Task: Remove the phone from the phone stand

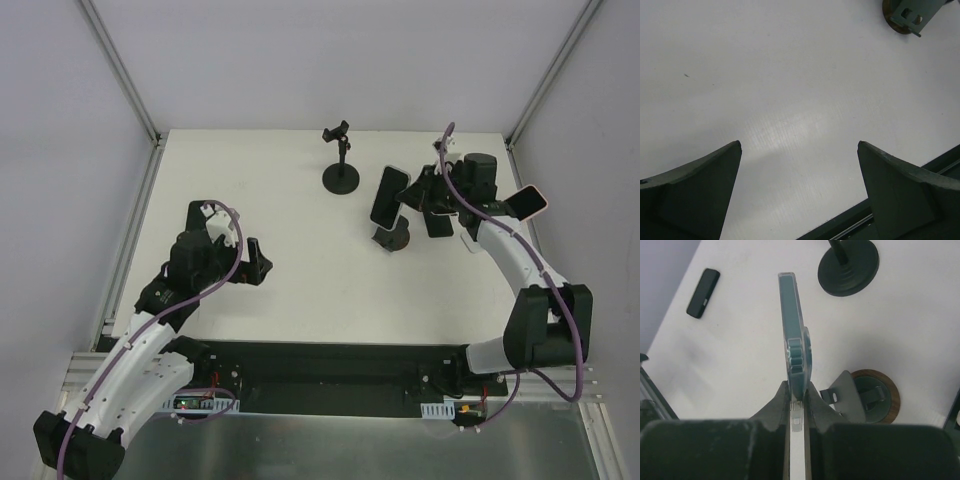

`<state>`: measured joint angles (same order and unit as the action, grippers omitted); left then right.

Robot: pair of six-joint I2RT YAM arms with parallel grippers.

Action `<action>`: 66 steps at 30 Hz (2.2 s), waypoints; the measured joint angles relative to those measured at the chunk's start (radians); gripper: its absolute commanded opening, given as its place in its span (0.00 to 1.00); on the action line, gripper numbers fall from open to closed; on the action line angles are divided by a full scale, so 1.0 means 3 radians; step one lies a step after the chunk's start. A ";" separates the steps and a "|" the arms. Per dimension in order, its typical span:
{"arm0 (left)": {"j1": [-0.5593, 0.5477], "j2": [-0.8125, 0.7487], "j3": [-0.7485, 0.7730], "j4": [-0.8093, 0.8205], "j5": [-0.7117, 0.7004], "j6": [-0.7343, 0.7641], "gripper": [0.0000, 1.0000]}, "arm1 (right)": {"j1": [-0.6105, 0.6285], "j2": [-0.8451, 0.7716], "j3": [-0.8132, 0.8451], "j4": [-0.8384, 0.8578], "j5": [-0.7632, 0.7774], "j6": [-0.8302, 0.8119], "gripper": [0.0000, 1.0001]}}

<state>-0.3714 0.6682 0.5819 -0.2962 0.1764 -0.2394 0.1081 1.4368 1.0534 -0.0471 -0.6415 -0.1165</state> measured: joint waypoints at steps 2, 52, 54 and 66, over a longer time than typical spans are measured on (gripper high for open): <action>0.0000 -0.0020 0.0000 0.0027 0.0081 -0.0067 0.99 | 0.0006 -0.0137 -0.0071 0.0107 0.0010 0.0203 0.01; -0.3108 0.2893 0.2406 -0.0177 -0.2378 0.1092 0.67 | 0.1741 -0.1745 -0.0908 -0.0633 0.2073 0.3073 0.01; -0.3108 0.2968 0.2426 -0.0178 -0.2469 0.1116 0.66 | 0.1741 -0.1748 -0.0909 -0.0642 0.2080 0.3096 0.01; -0.3148 0.3155 0.2435 -0.0203 -0.2893 0.1221 0.33 | 0.1741 -0.1751 -0.0909 -0.0659 0.2098 0.3291 0.01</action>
<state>-1.3159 1.6146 1.3125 -0.3573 -0.6914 0.1268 0.6304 0.9115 0.7807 -0.2447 -0.0120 0.8707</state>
